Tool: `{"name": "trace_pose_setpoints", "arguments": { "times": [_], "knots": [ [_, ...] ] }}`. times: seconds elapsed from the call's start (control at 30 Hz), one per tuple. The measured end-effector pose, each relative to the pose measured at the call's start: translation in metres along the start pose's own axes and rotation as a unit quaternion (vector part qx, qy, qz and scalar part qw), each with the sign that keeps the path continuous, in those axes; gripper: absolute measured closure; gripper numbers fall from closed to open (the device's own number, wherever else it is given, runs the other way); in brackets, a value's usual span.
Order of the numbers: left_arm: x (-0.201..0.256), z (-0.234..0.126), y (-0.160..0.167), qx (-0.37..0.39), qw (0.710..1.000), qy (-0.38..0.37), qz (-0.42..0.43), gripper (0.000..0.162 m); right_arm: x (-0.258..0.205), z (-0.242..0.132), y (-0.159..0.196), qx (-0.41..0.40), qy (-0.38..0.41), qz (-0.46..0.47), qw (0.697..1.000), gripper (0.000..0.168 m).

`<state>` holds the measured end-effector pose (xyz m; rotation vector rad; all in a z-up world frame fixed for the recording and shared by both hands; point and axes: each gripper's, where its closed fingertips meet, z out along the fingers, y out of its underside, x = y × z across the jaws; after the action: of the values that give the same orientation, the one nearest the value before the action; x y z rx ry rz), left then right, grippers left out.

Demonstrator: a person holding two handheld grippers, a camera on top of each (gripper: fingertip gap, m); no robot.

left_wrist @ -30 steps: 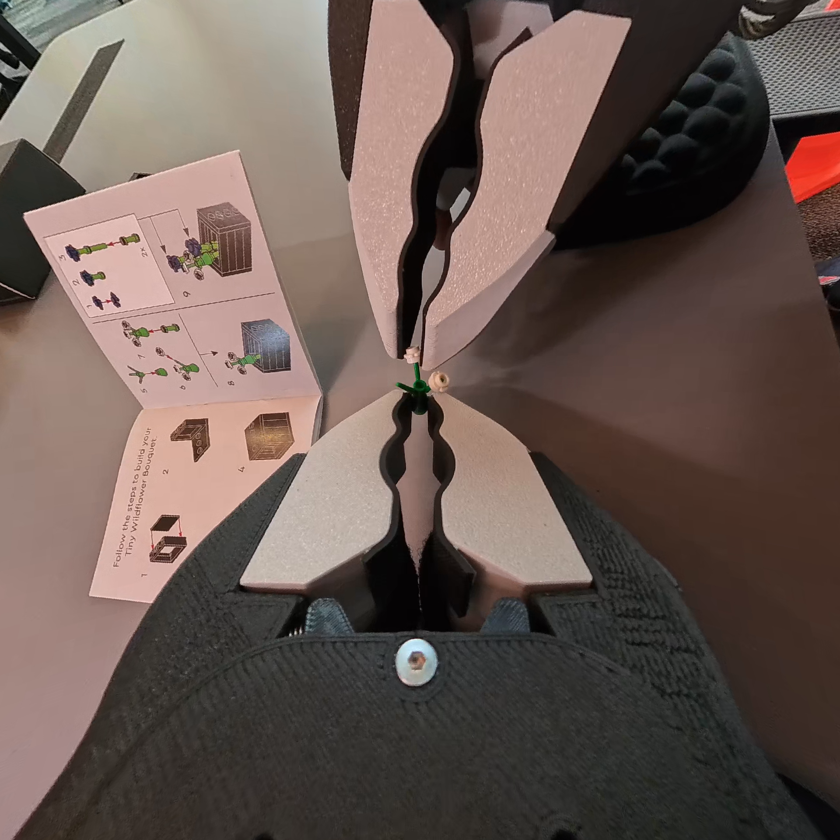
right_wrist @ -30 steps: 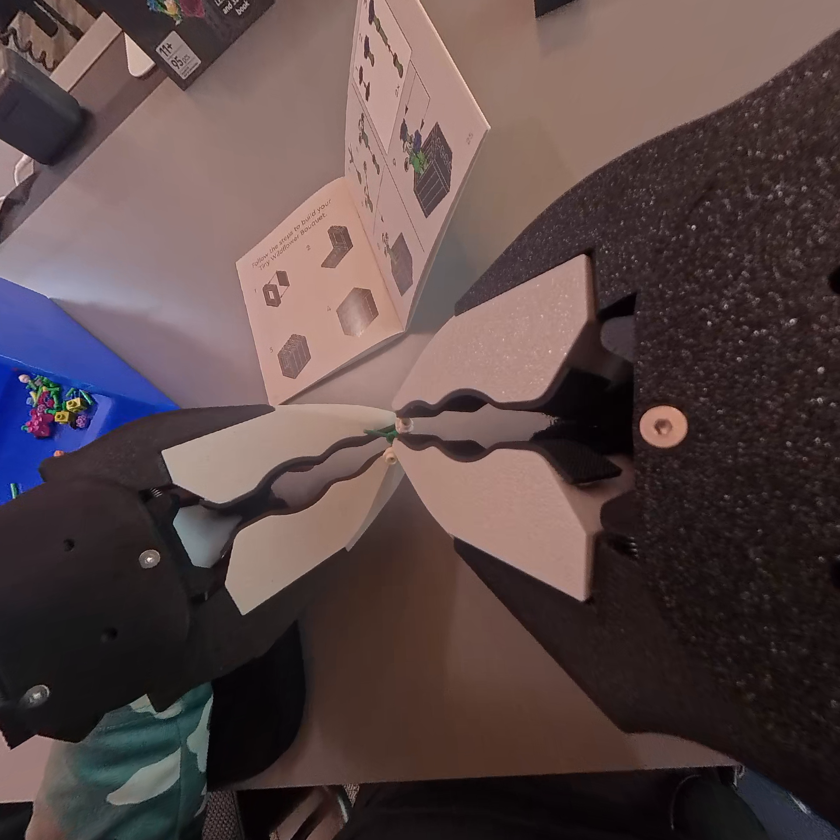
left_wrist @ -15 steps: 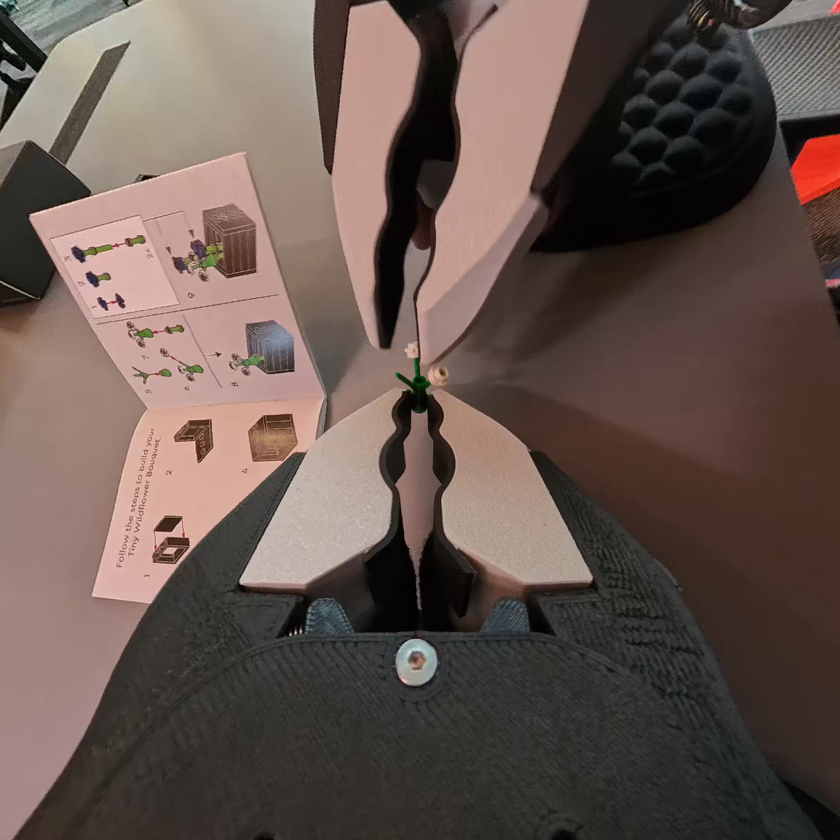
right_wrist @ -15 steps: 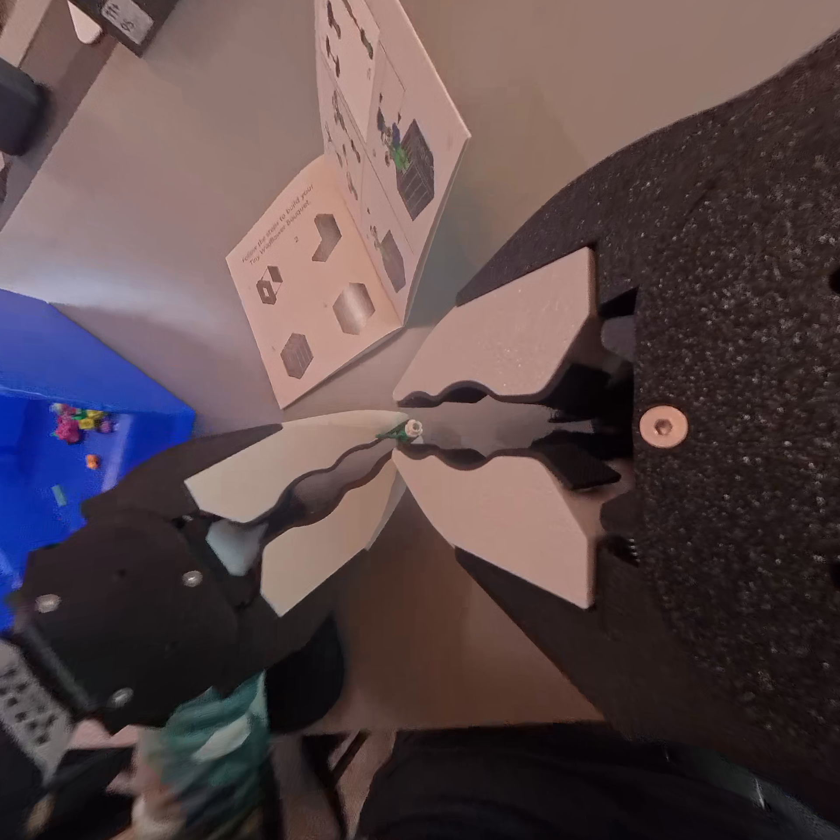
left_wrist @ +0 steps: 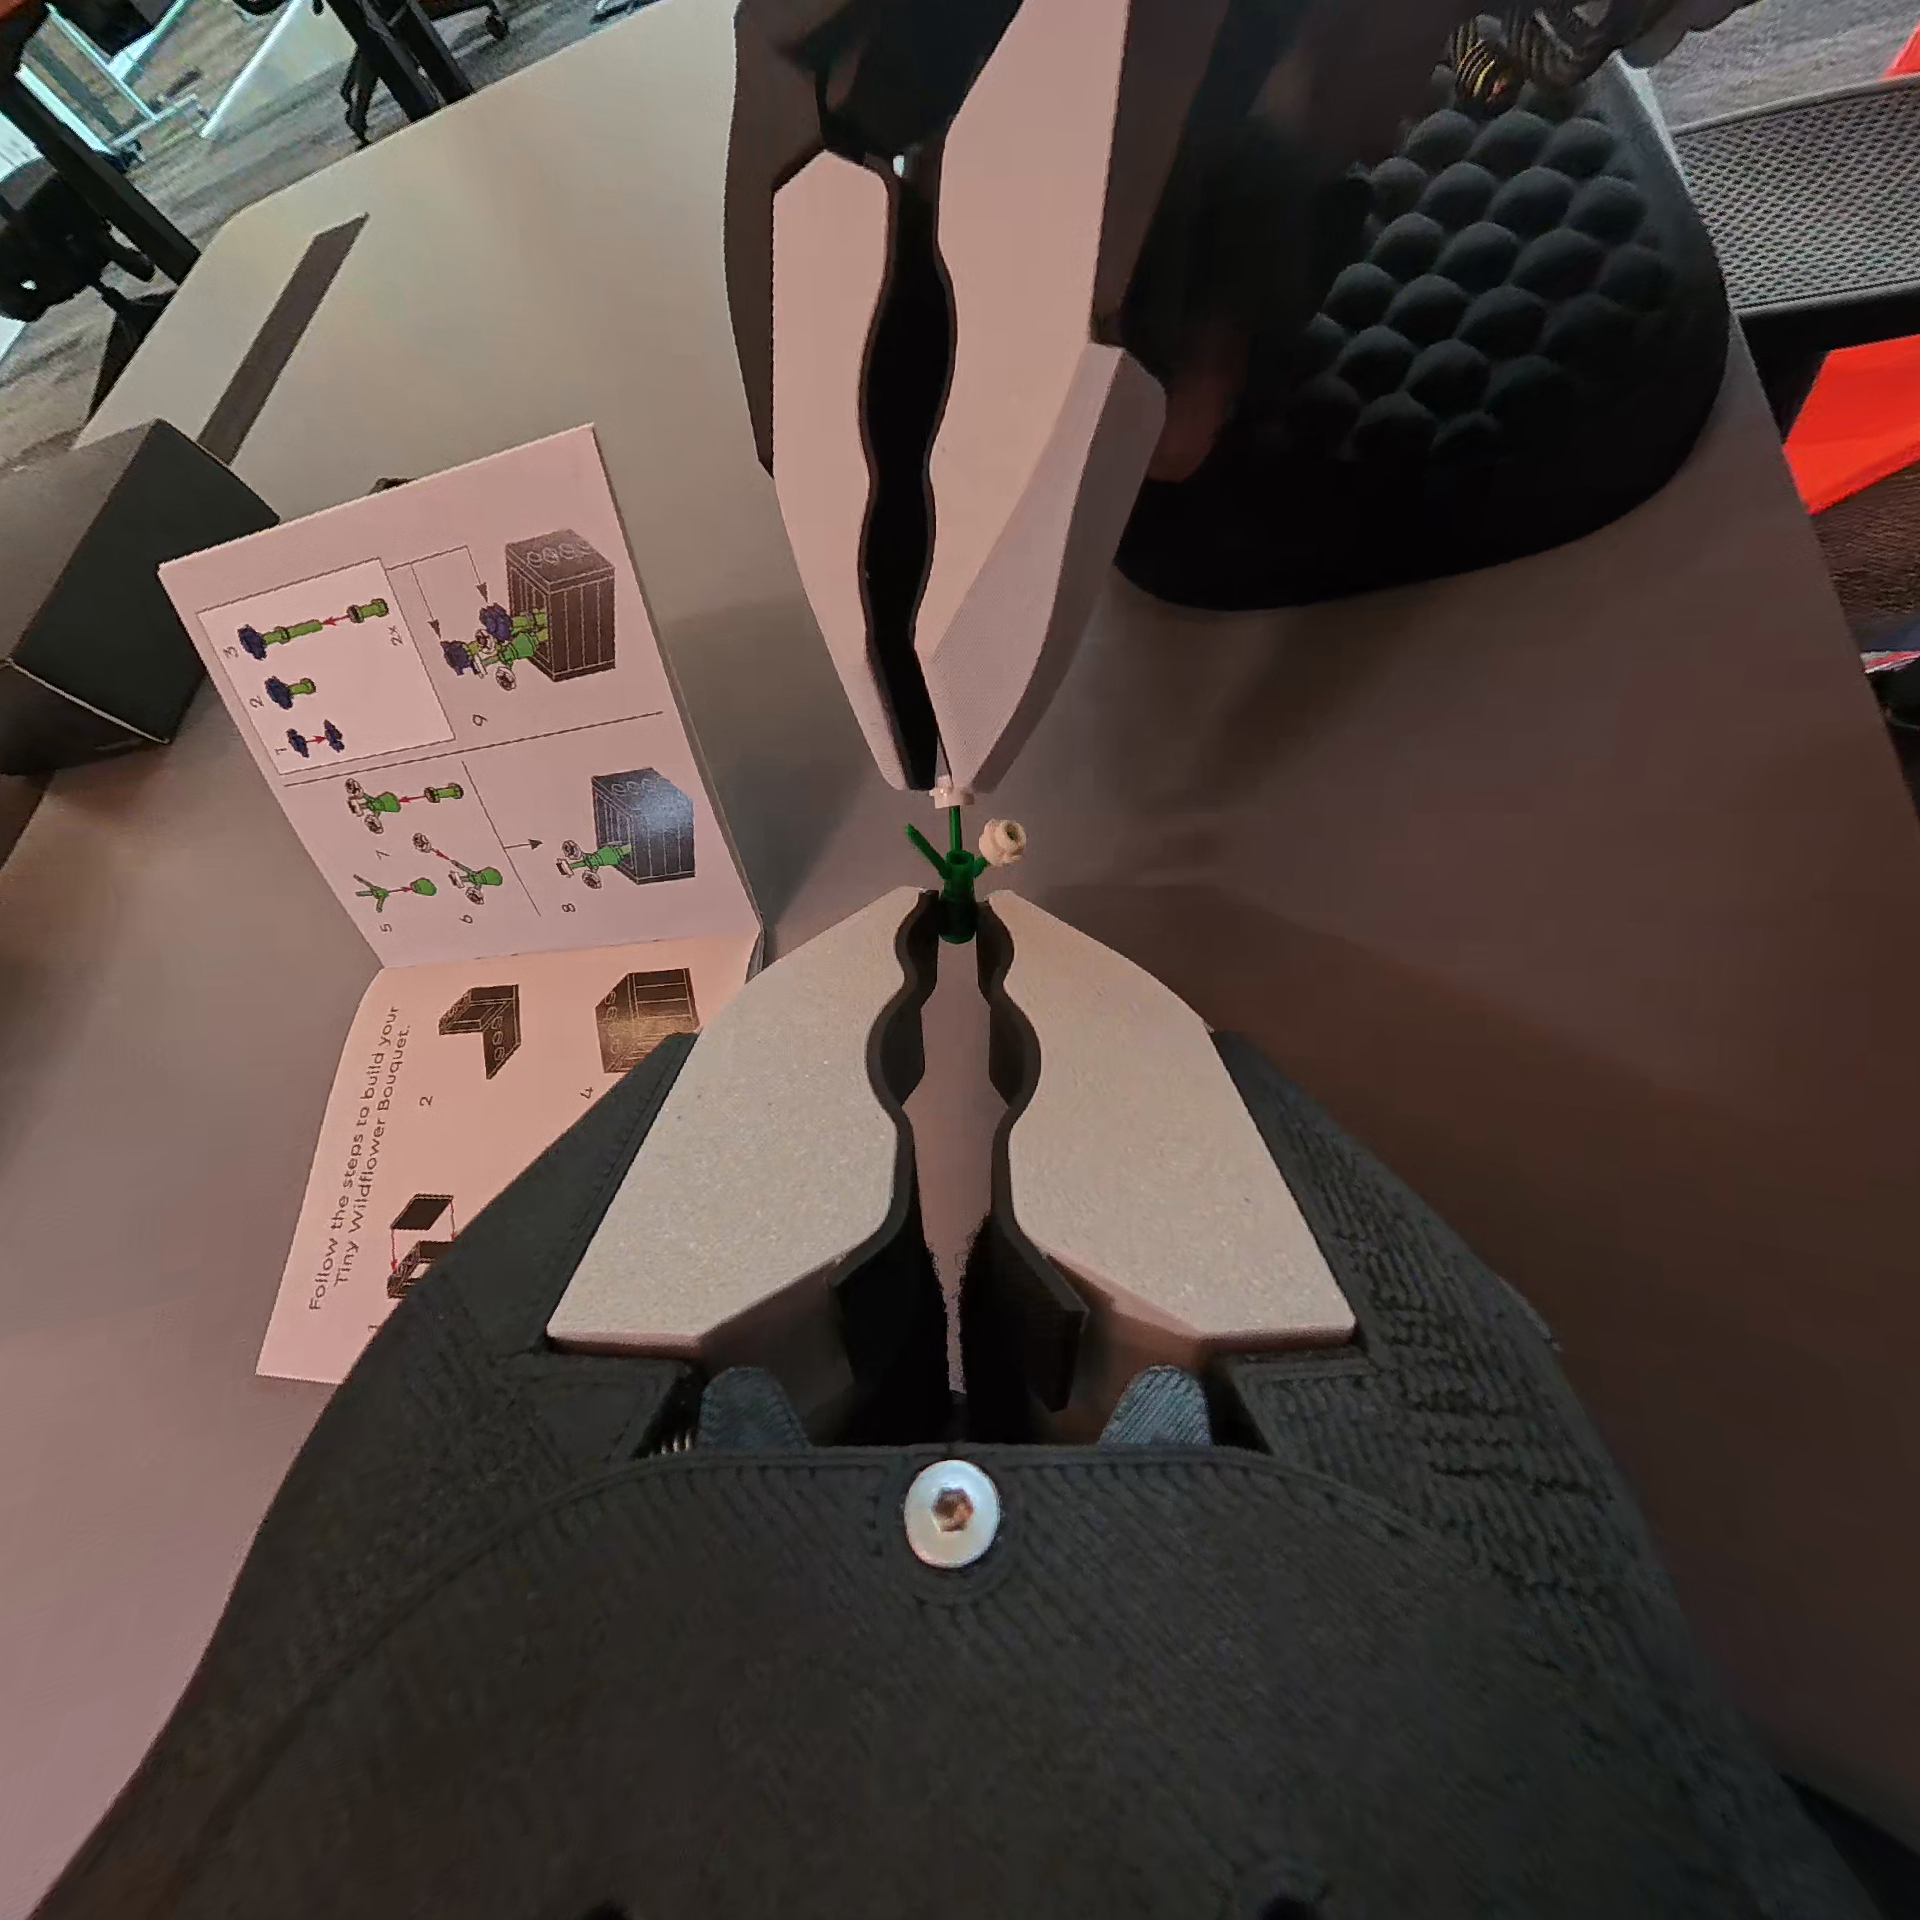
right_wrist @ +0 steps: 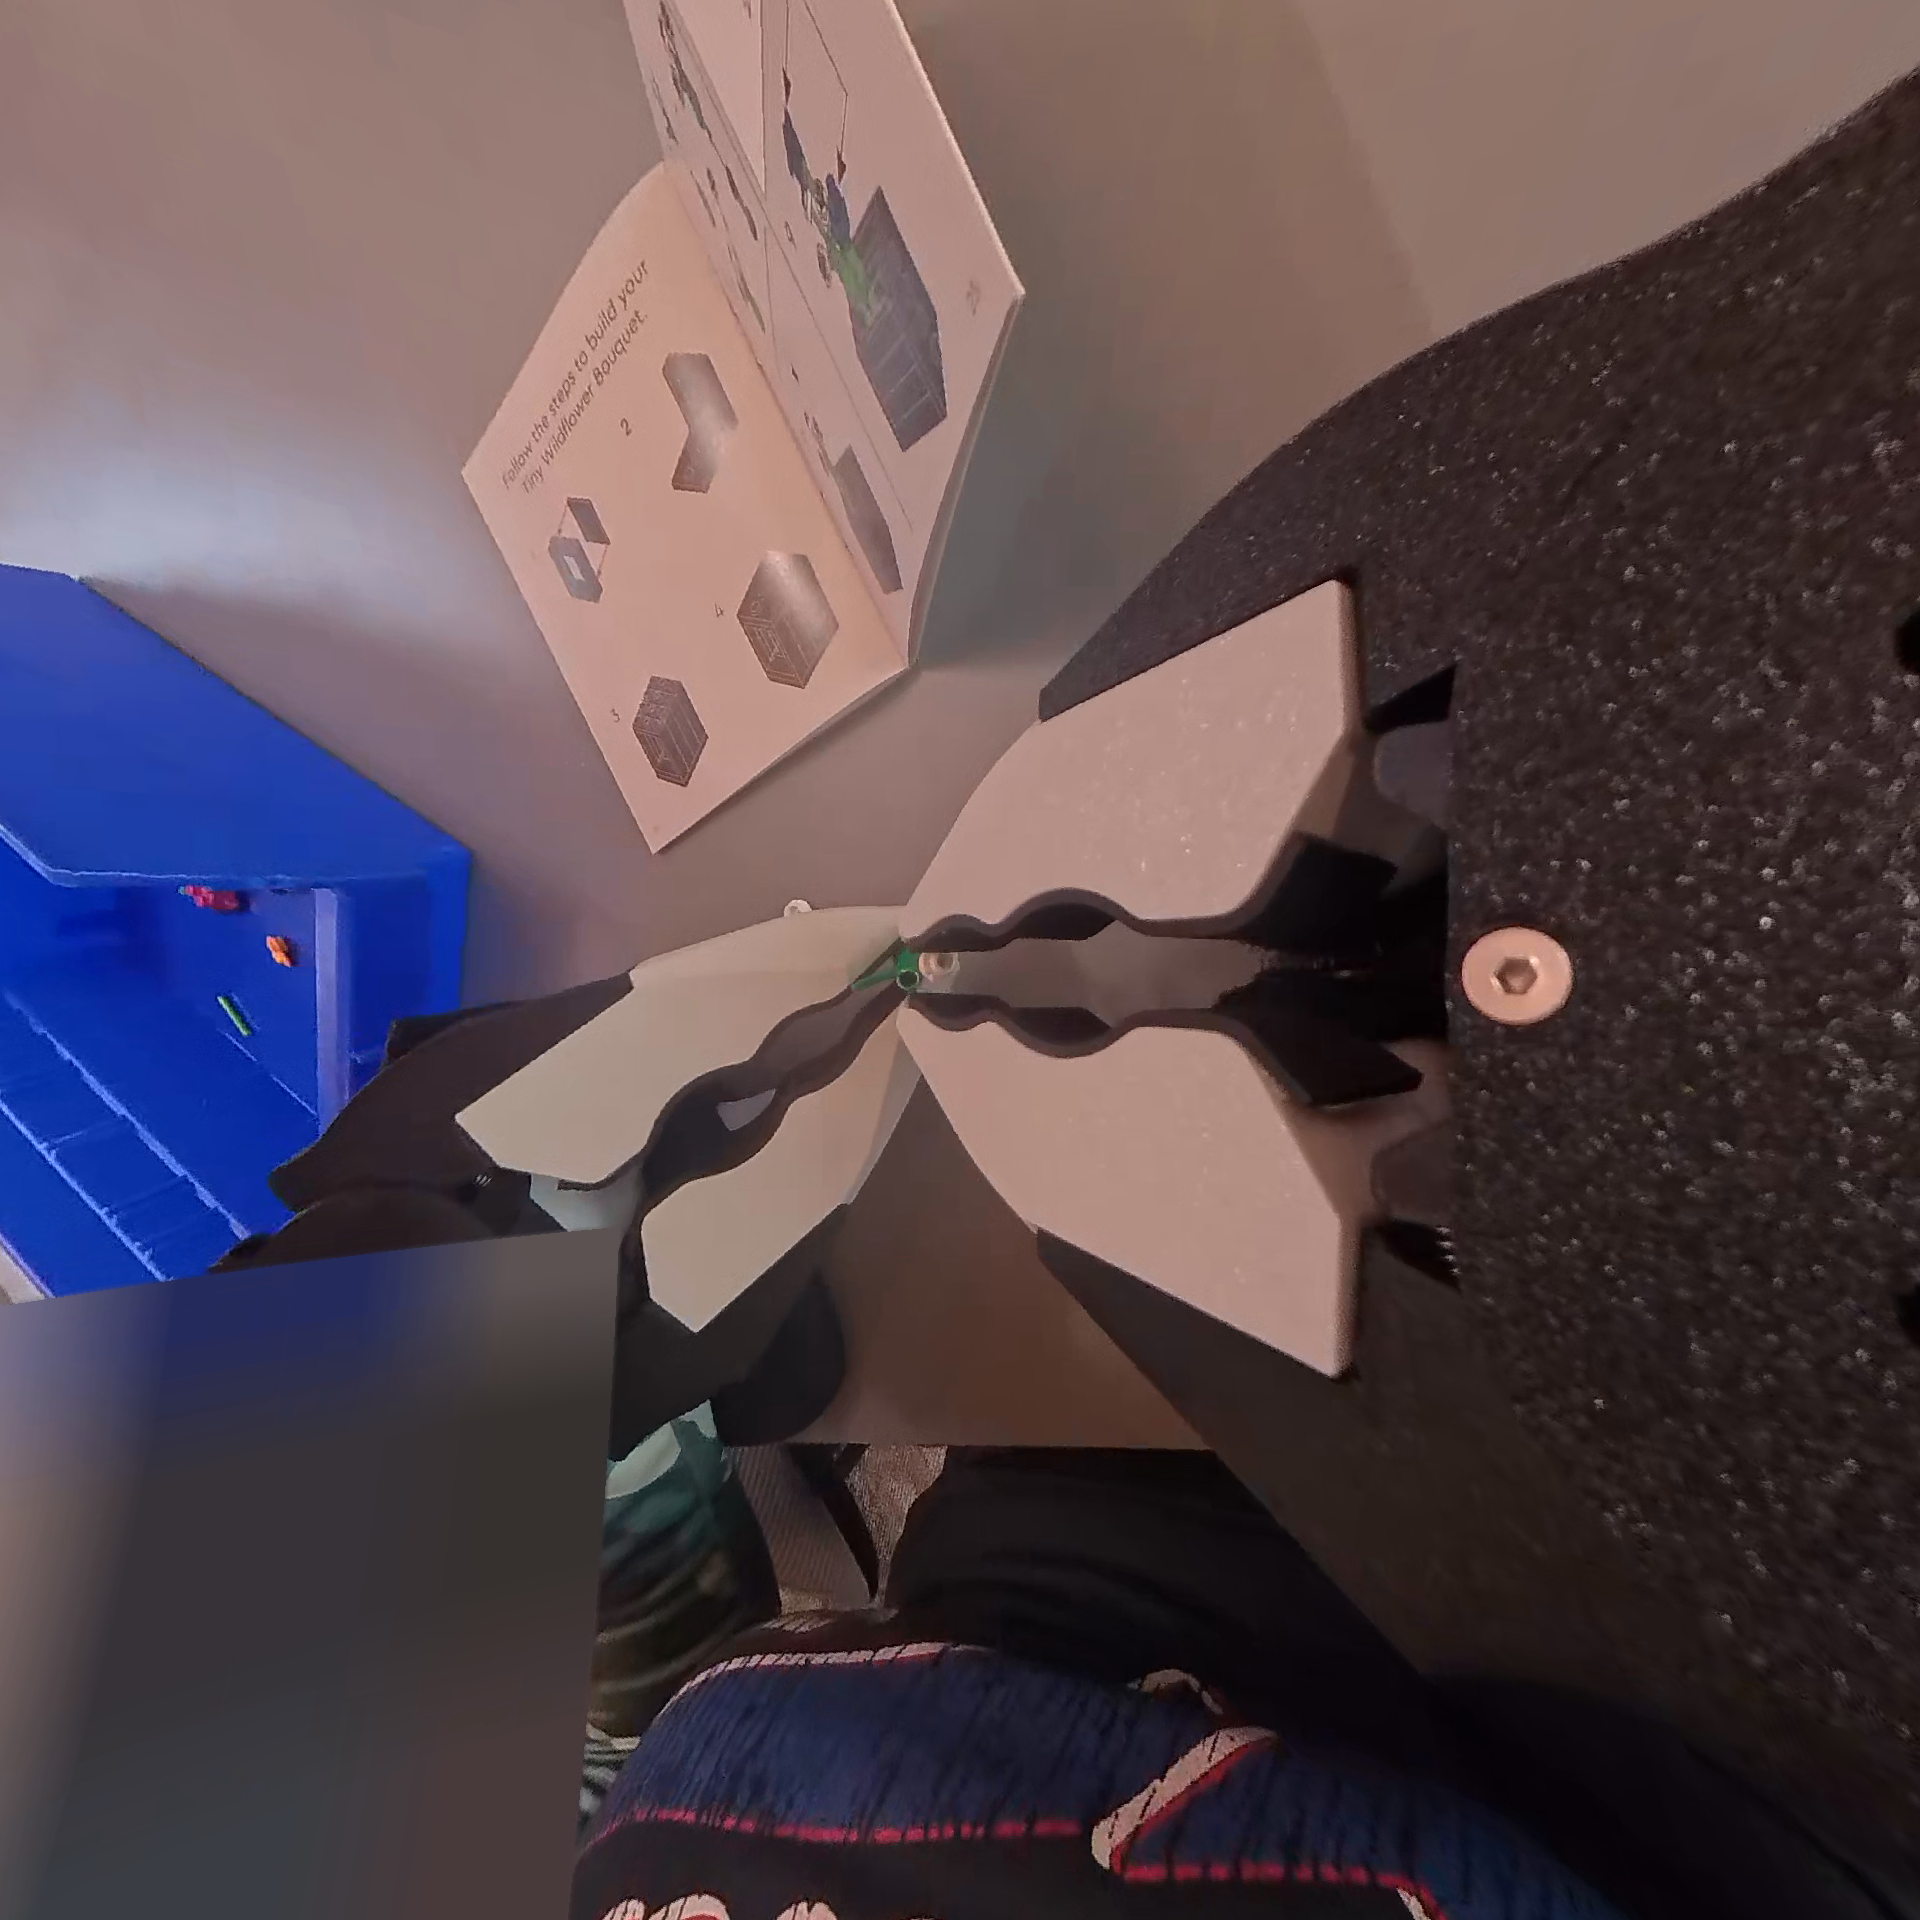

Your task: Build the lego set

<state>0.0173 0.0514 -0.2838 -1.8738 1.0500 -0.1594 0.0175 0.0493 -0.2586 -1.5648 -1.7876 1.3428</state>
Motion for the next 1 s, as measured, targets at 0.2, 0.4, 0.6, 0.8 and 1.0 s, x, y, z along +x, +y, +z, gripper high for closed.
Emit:
{"name": "trace_pose_setpoints", "arguments": {
  "times": [0.2,0.4,0.6,0.8,1.0],
  "knots": [
    [-0.001,-0.003,-0.003,0.015,1.0,-0.005,0.002,0.155,-0.001,-0.002,0.001,-0.001,-0.016,0.013,1.0,0.161],
    [0.001,-0.003,-0.002,0.008,1.0,-0.005,0.014,0.155,-0.003,0.0,0.004,-0.011,-0.008,-0.002,1.0,0.161],
    [0.004,0.002,0.008,-0.029,0.999,0.0,0.025,0.155,-0.001,0.007,0.011,-0.046,0.032,-0.036,0.998,0.161],
    [0.005,0.003,0.012,-0.043,0.999,0.004,0.023,0.155,0.001,0.01,0.015,-0.063,0.047,-0.047,0.996,0.161],
    [0.005,0.003,0.013,-0.044,0.999,0.006,0.021,0.155,0.002,0.01,0.016,-0.065,0.049,-0.049,0.995,0.162]
  ]
}}
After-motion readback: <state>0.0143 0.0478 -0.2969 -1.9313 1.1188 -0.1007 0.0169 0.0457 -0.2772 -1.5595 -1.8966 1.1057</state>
